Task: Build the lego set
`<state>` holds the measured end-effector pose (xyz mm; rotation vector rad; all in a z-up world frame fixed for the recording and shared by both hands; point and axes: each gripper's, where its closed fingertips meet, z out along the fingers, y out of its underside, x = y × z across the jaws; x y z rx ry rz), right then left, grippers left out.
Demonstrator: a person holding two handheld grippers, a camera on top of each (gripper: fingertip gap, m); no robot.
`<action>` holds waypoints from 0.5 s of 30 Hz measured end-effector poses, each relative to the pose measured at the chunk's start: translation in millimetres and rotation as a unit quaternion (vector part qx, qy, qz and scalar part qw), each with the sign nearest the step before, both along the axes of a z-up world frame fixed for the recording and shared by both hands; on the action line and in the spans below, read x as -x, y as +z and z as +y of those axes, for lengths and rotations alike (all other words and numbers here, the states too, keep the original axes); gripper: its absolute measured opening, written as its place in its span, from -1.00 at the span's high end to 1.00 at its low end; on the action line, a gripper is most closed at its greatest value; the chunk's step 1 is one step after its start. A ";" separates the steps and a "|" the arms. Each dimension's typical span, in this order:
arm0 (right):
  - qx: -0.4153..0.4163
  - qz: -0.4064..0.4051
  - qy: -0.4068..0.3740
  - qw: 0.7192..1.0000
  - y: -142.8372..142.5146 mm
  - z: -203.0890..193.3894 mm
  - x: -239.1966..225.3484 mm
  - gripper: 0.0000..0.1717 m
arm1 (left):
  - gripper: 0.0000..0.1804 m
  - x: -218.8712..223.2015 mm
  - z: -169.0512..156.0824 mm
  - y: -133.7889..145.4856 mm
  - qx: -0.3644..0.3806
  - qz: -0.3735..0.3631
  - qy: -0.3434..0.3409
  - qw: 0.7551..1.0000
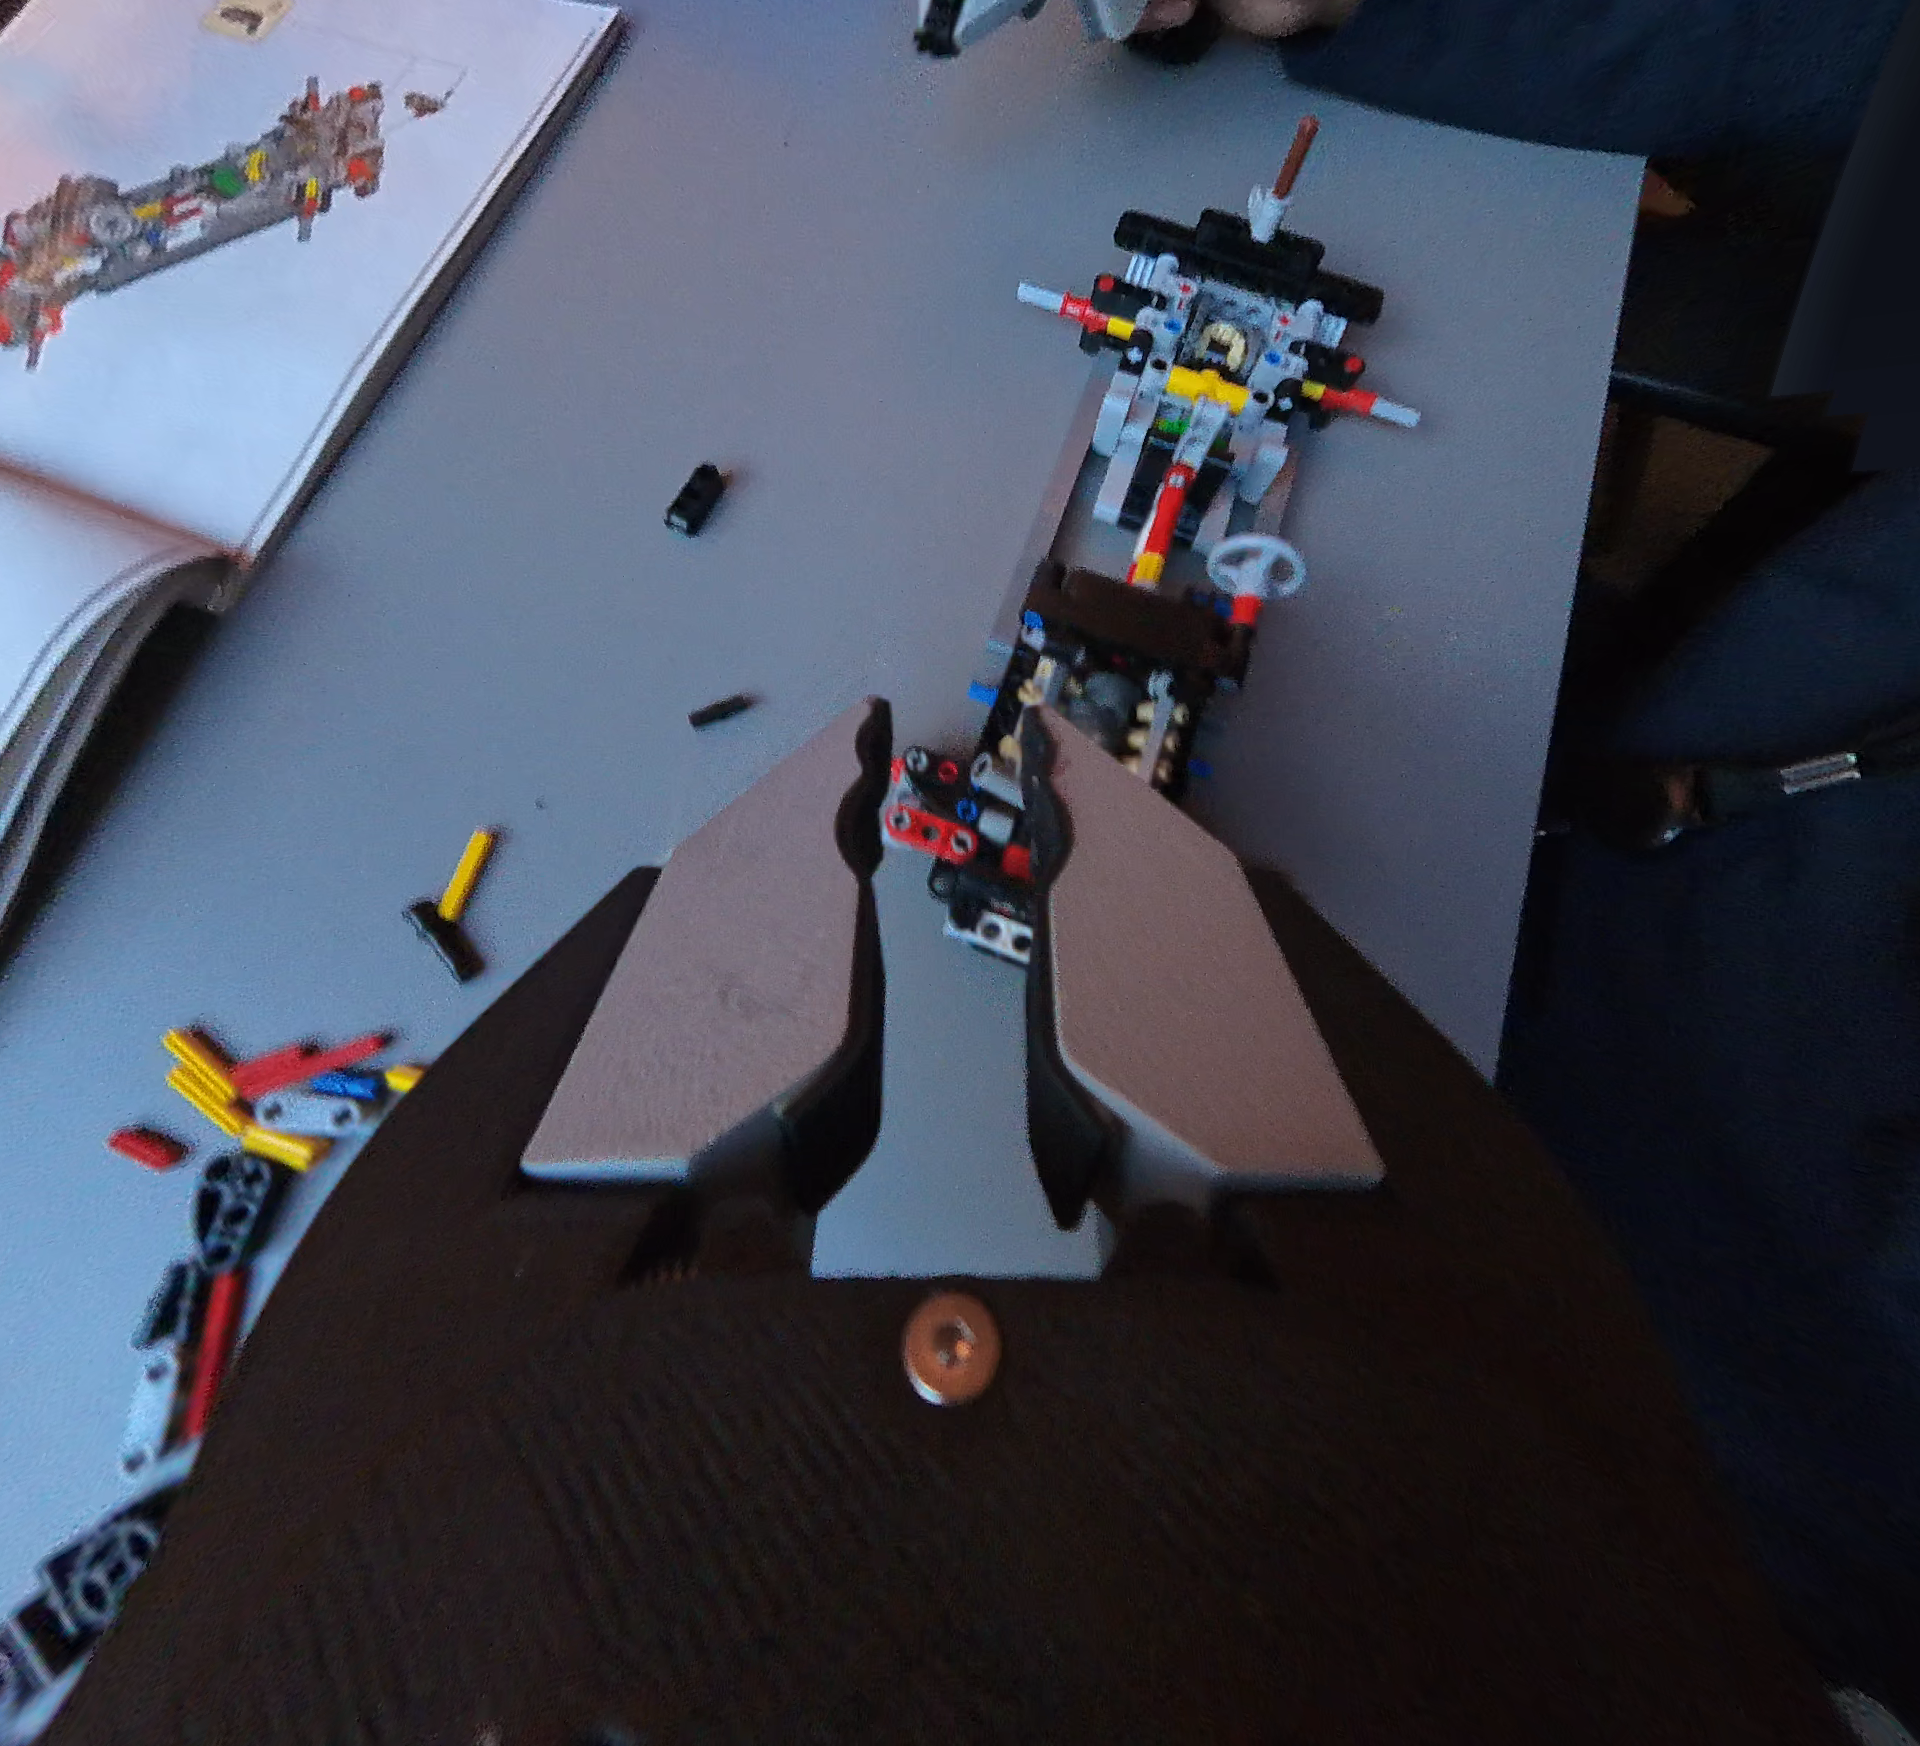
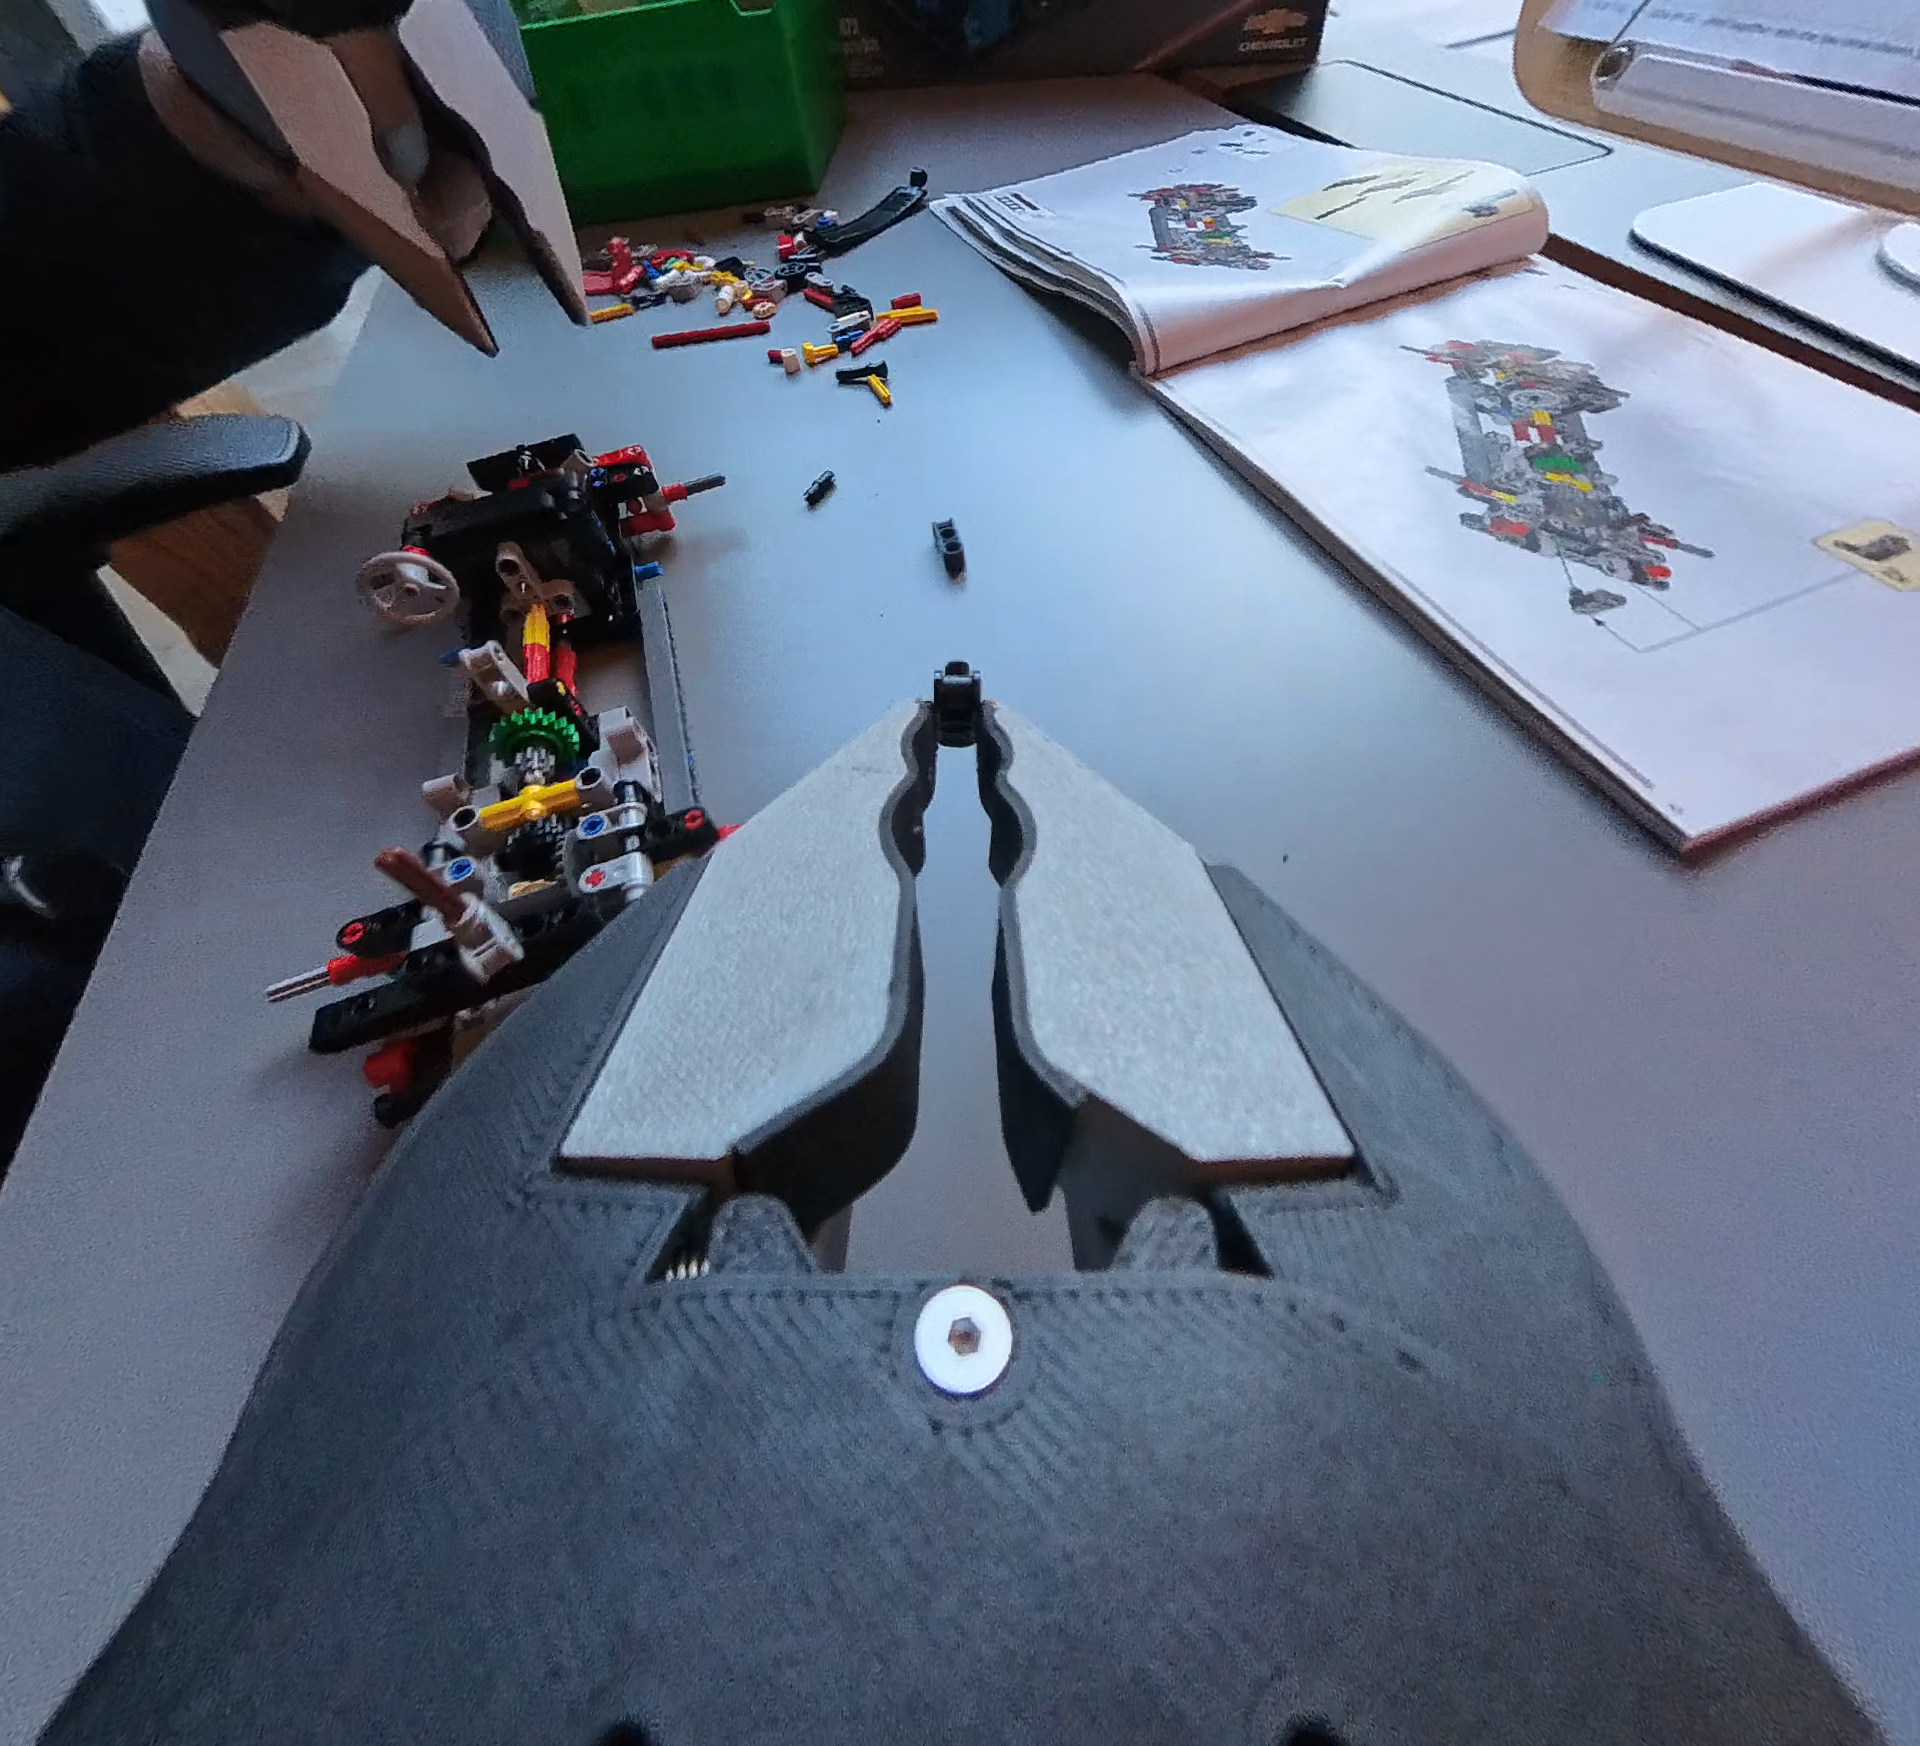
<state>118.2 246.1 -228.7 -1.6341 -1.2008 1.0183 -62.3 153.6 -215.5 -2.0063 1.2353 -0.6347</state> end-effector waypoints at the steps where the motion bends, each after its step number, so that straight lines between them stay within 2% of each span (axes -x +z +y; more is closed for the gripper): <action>1: -0.001 0.003 -0.004 1.000 1.0 -2.2 -3.5 0.95 | 0.74 3.7 -4.6 -2.4 -0.003 -0.007 0.004 1.000; 5: 0.001 0.012 -0.019 1.000 3.5 -6.5 -15.6 0.95 | 0.73 12.5 -10.6 -12.4 -0.025 -0.046 0.017 0.998; 10: 0.006 0.014 -0.013 1.000 3.1 -9.7 -19.7 0.95 | 0.70 33.6 2.9 -29.0 -0.062 -0.065 0.056 0.994; 13: 0.022 0.005 0.005 1.000 -0.7 -12.7 -17.6 0.95 | 0.72 41.2 13.8 -27.5 -0.066 -0.100 0.077 0.990; 15: 0.032 0.003 0.016 0.999 -1.8 -14.2 -16.7 0.95 | 0.72 45.2 20.1 -16.6 -0.073 -0.140 0.088 0.984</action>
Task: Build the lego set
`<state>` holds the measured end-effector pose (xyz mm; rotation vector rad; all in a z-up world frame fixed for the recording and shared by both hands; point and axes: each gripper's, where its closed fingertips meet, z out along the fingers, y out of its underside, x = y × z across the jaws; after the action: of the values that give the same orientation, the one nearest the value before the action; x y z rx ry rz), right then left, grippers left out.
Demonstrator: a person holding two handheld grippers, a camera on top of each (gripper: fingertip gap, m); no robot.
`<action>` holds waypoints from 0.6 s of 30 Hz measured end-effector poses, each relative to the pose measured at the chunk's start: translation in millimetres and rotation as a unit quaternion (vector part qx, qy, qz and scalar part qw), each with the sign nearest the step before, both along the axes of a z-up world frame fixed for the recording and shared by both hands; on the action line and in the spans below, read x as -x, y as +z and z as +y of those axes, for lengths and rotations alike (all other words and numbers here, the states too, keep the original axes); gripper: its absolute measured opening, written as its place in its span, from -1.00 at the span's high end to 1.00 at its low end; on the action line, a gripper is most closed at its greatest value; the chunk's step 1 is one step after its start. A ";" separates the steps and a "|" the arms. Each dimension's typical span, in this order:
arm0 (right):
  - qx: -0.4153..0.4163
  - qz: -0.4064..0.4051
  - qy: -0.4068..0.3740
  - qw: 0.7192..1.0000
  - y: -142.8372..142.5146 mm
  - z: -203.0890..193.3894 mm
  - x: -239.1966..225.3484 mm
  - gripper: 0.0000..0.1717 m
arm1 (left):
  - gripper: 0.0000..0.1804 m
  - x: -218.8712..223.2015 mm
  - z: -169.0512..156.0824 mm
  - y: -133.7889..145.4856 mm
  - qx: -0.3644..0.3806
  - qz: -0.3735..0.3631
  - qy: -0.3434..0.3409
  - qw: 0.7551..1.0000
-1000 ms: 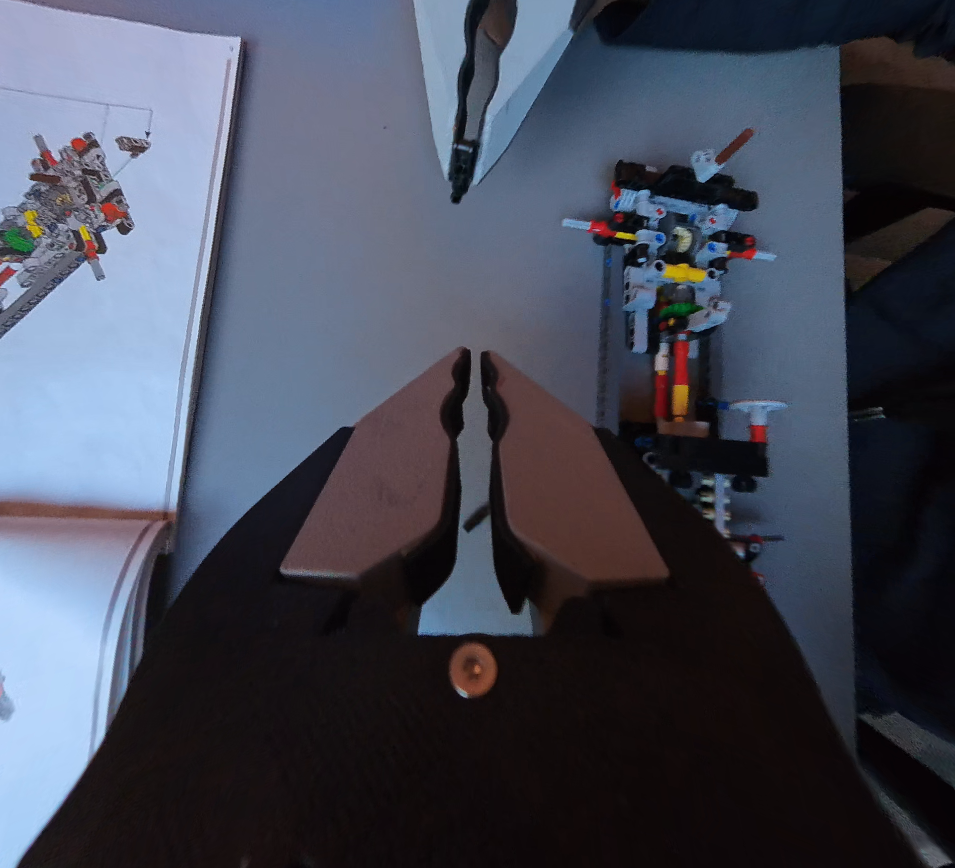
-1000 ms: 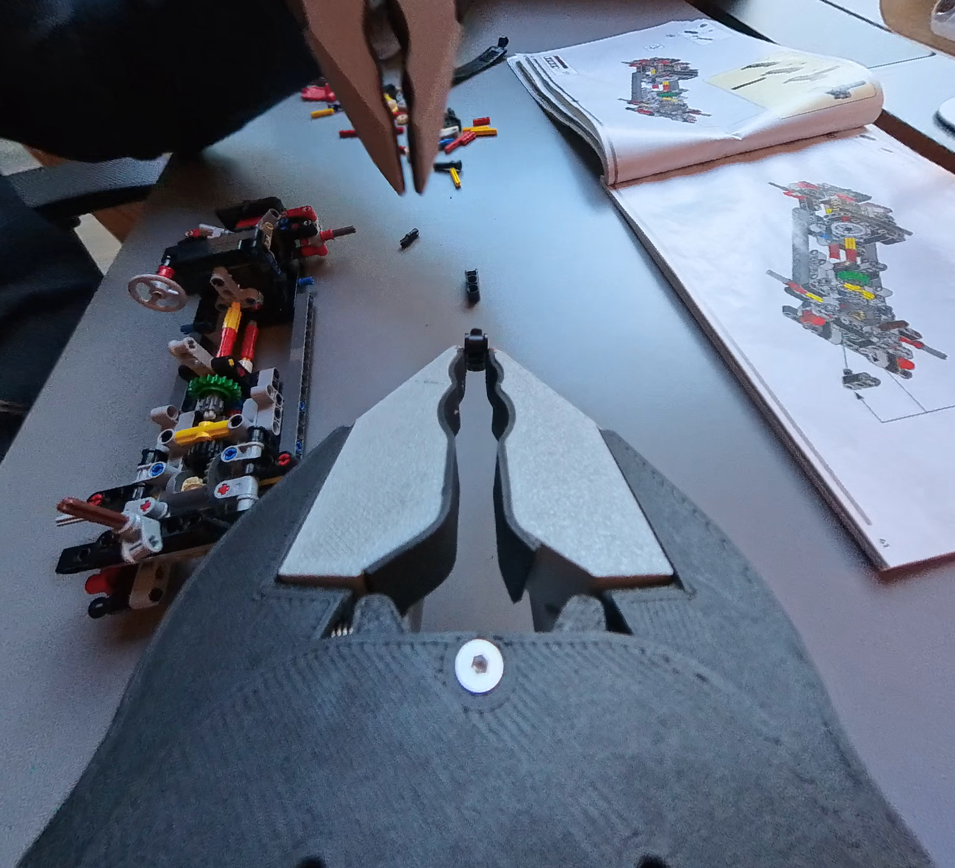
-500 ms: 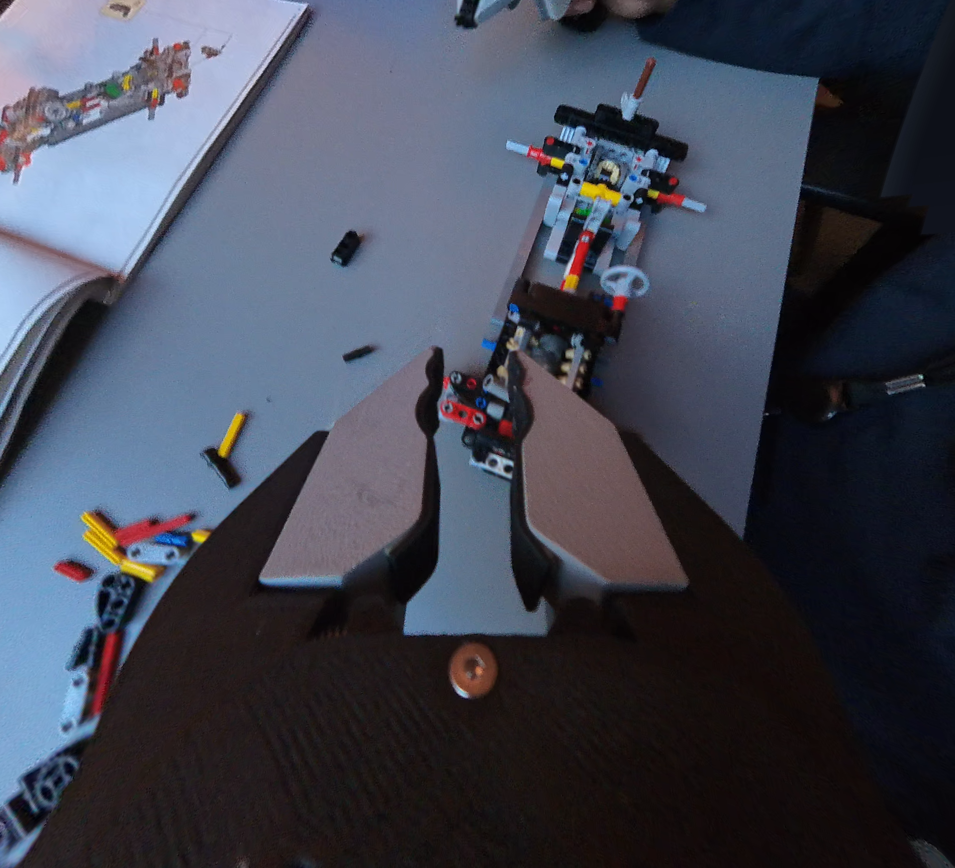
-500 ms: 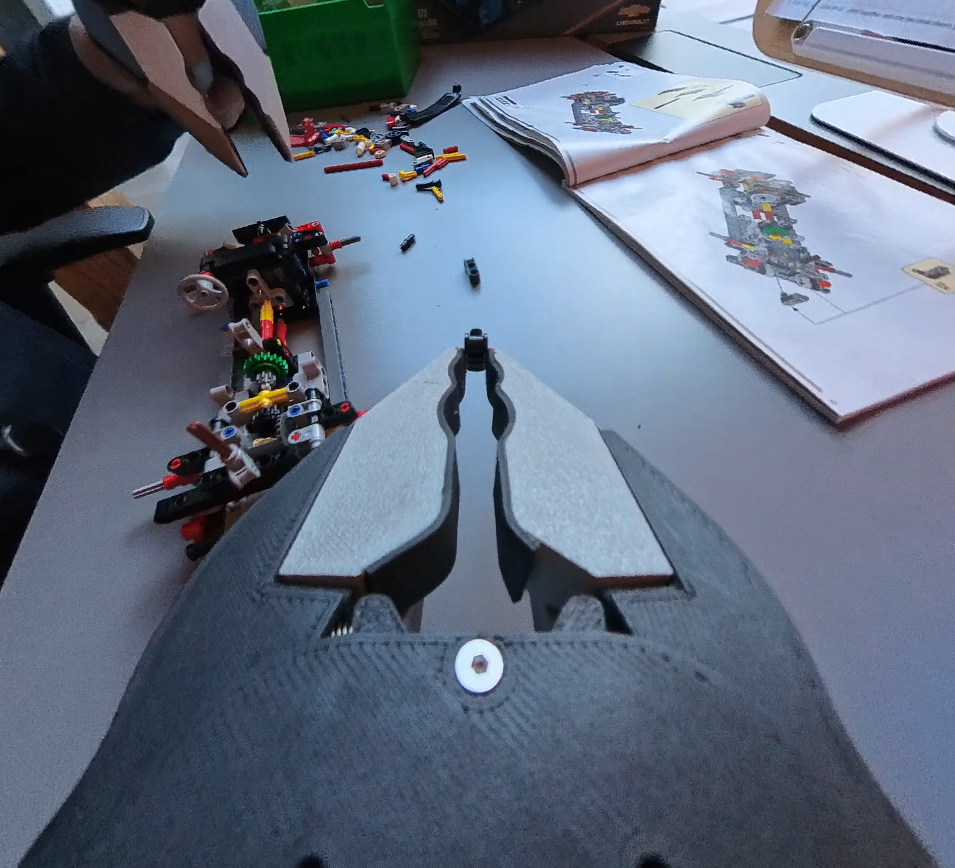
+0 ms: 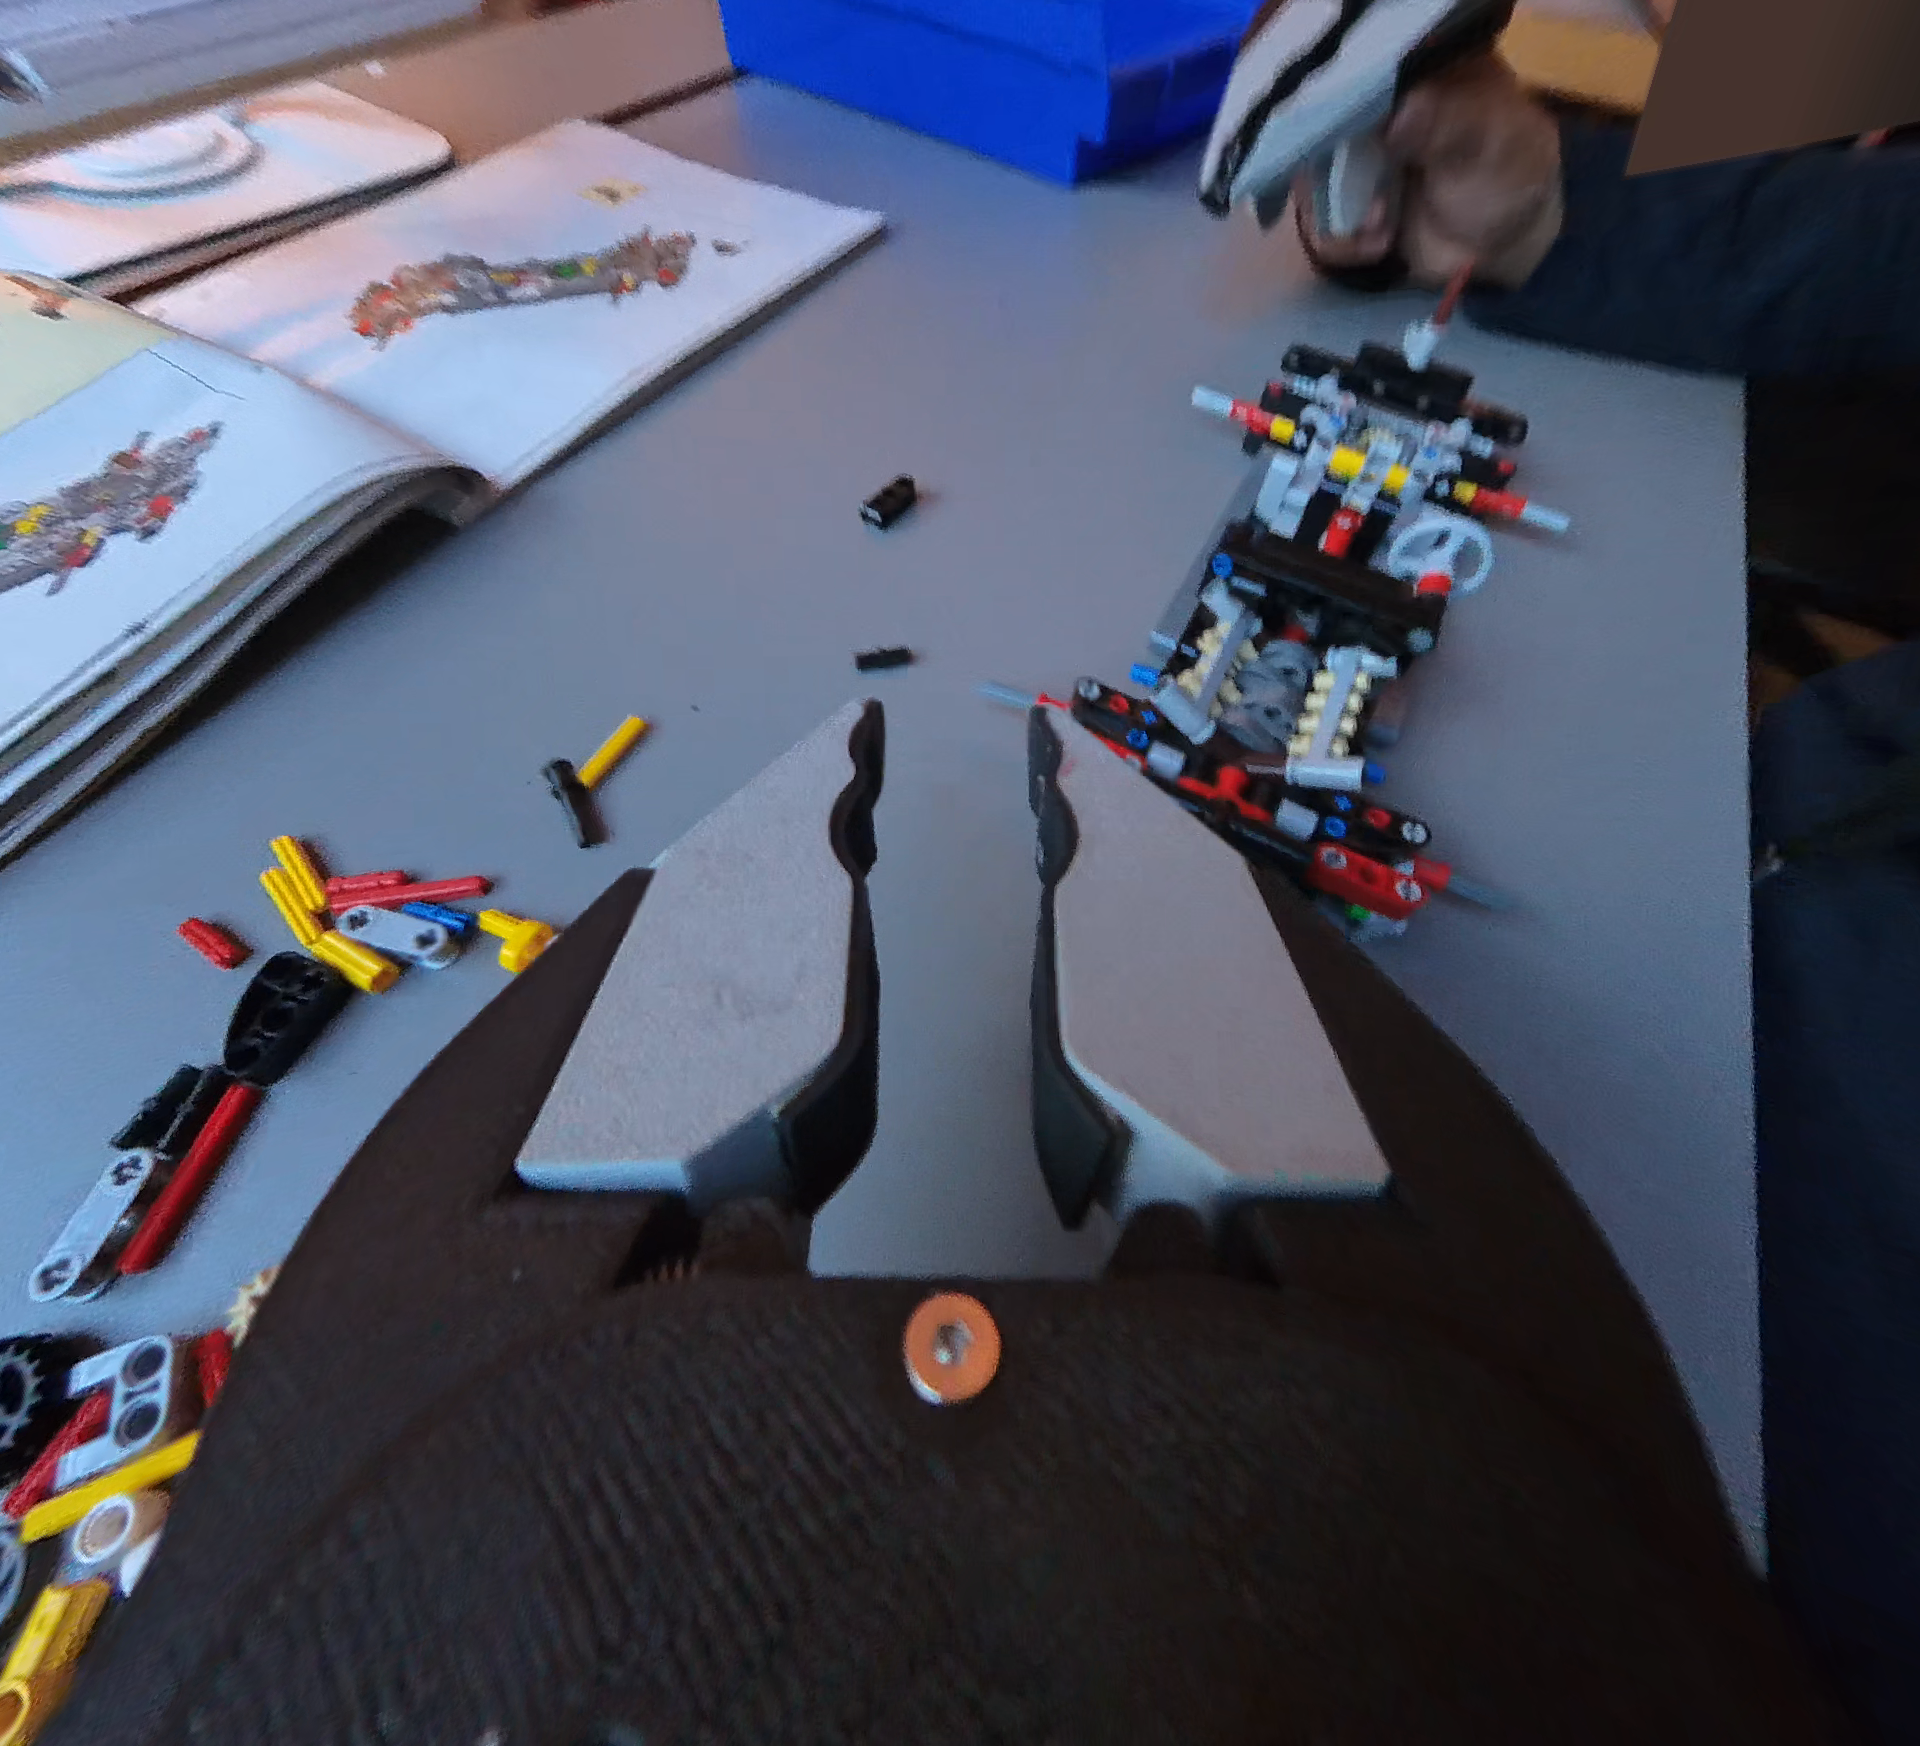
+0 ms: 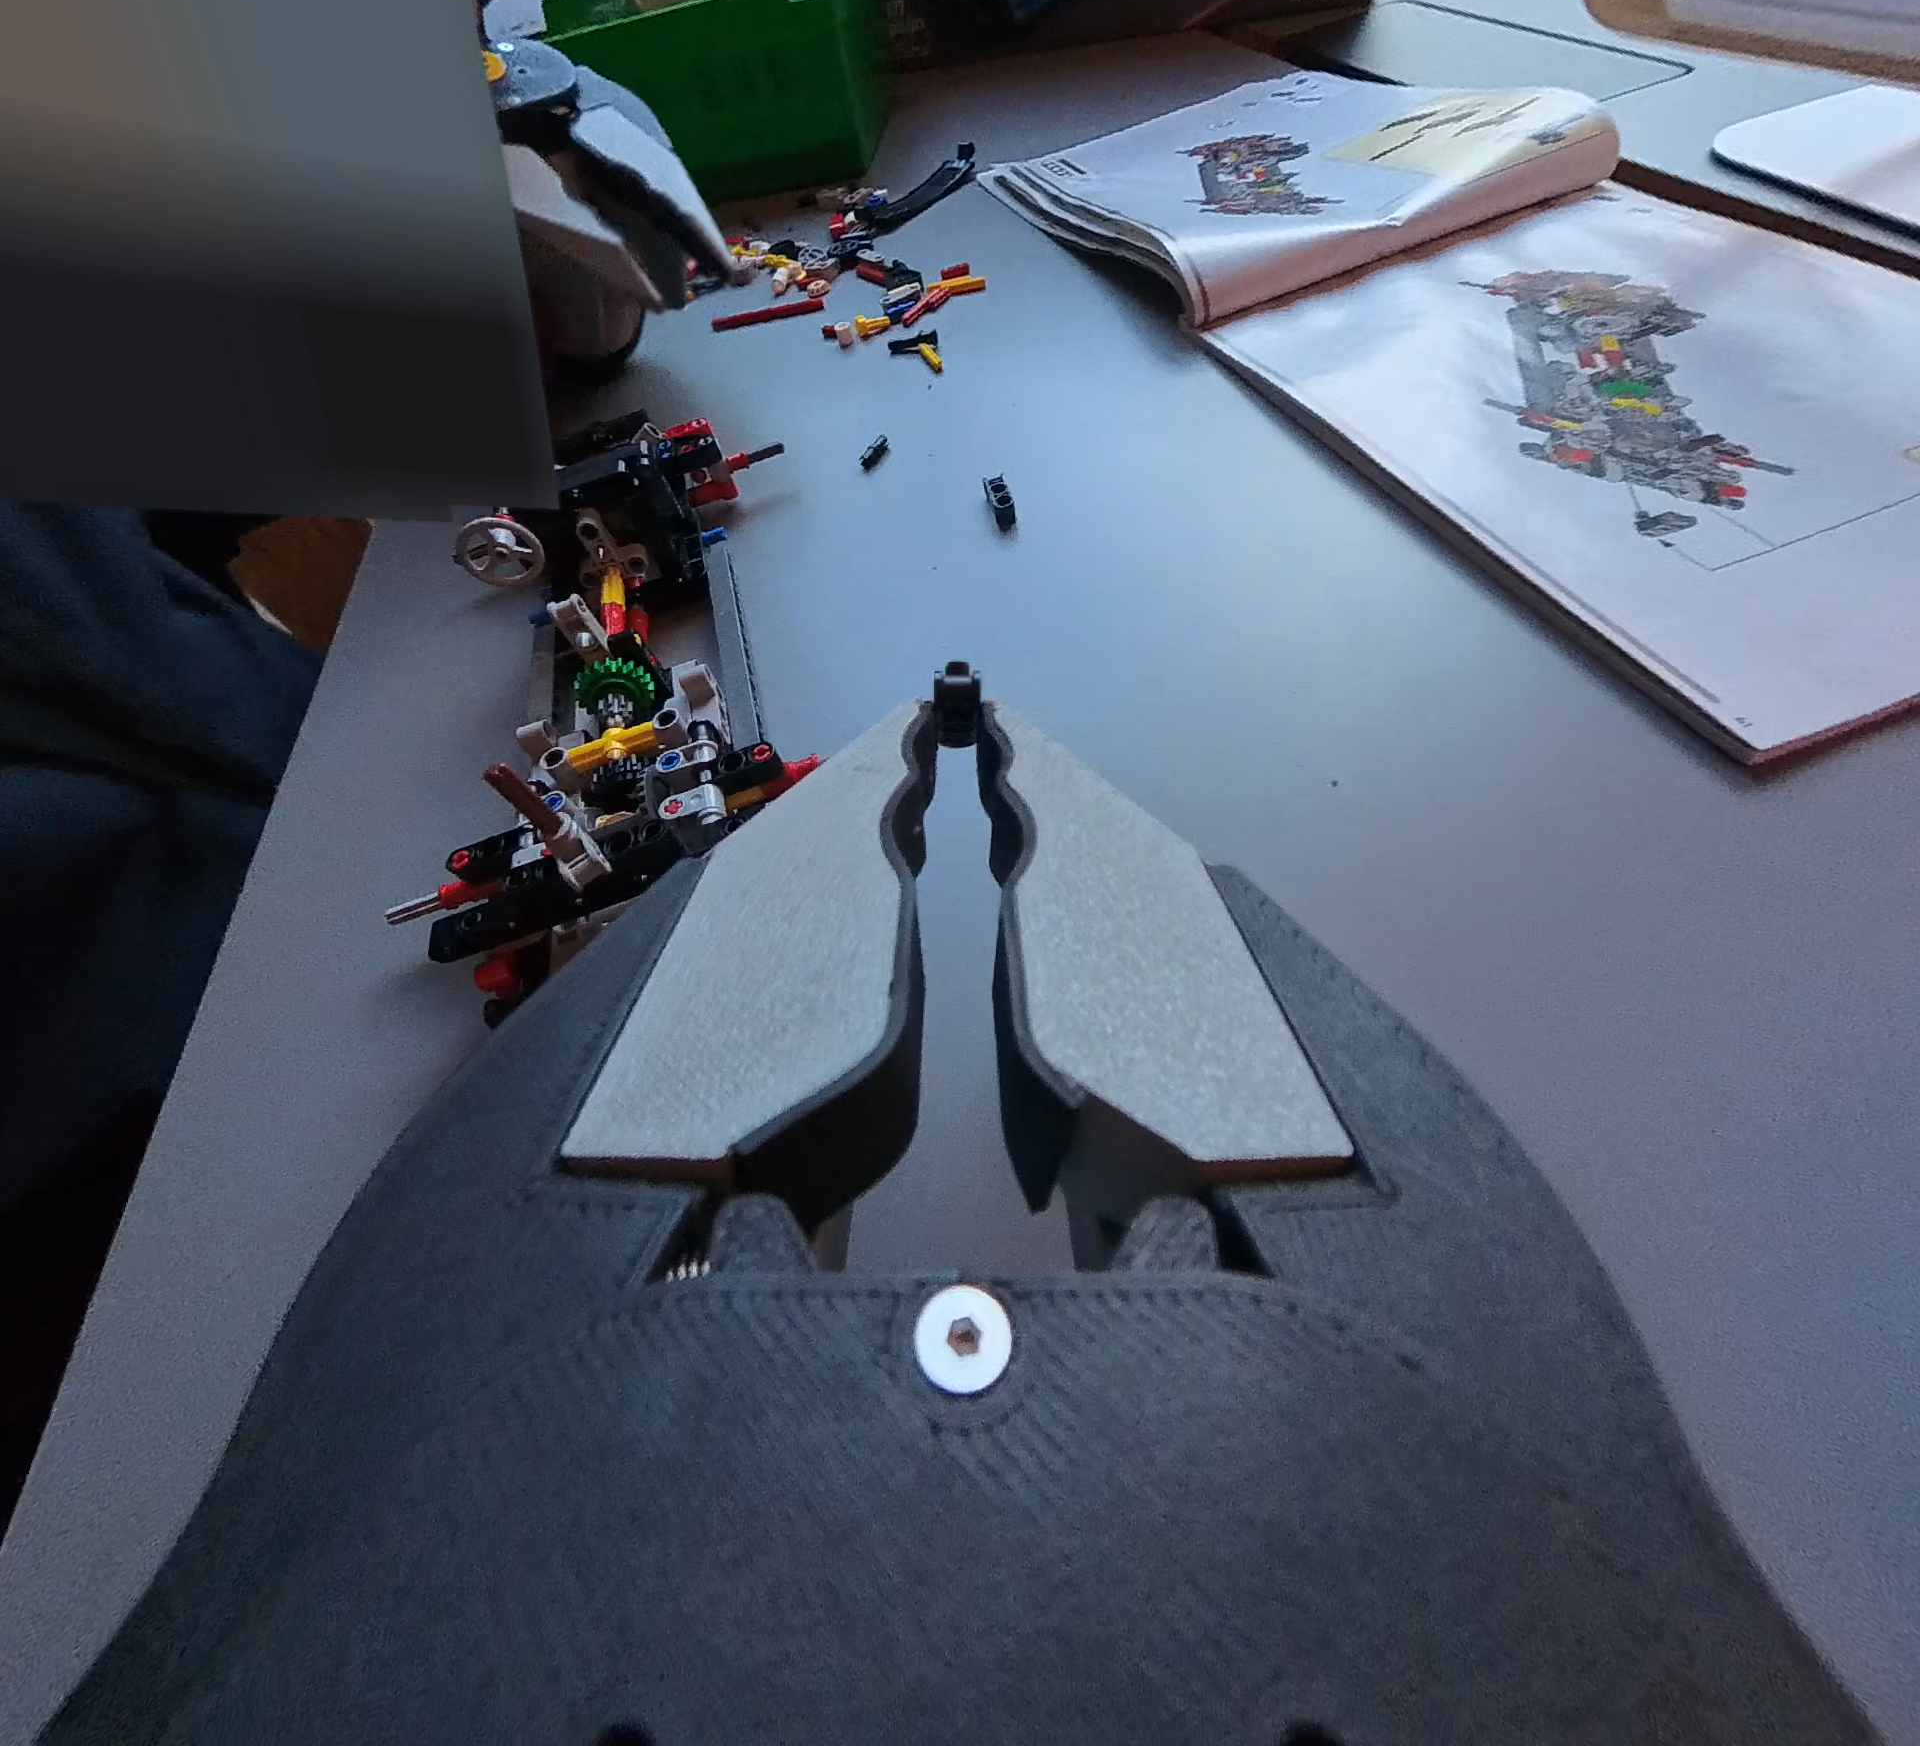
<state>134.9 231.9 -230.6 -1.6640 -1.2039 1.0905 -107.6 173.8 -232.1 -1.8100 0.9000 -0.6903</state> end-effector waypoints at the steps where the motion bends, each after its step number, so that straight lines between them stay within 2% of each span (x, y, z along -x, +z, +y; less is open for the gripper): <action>1: 0.003 0.000 0.003 1.000 -0.2 -0.4 0.3 0.95 | 0.72 2.7 2.4 5.5 -0.005 -0.020 0.006 1.000; 4: 0.003 -0.003 0.008 1.000 -1.3 -1.9 1.2 0.95 | 0.68 8.4 3.1 15.3 0.002 -0.068 0.004 0.998; 7: 0.003 -0.010 0.013 1.000 -3.2 -3.5 2.3 0.95 | 0.67 12.2 4.6 19.5 -0.005 -0.082 0.013 0.997; 14: 0.001 -0.010 0.010 1.000 -3.1 -2.7 2.2 0.95 | 0.65 4.5 3.8 8.4 -0.033 -0.014 0.016 0.999; 18: -0.002 -0.015 0.010 1.000 -4.4 -3.4 3.0 0.95 | 0.67 2.7 3.2 5.7 -0.039 0.002 0.016 0.999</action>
<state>131.9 228.5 -235.0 -1.6729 -1.2448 1.0777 -110.3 177.0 -226.3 -1.7531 0.8870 -0.6244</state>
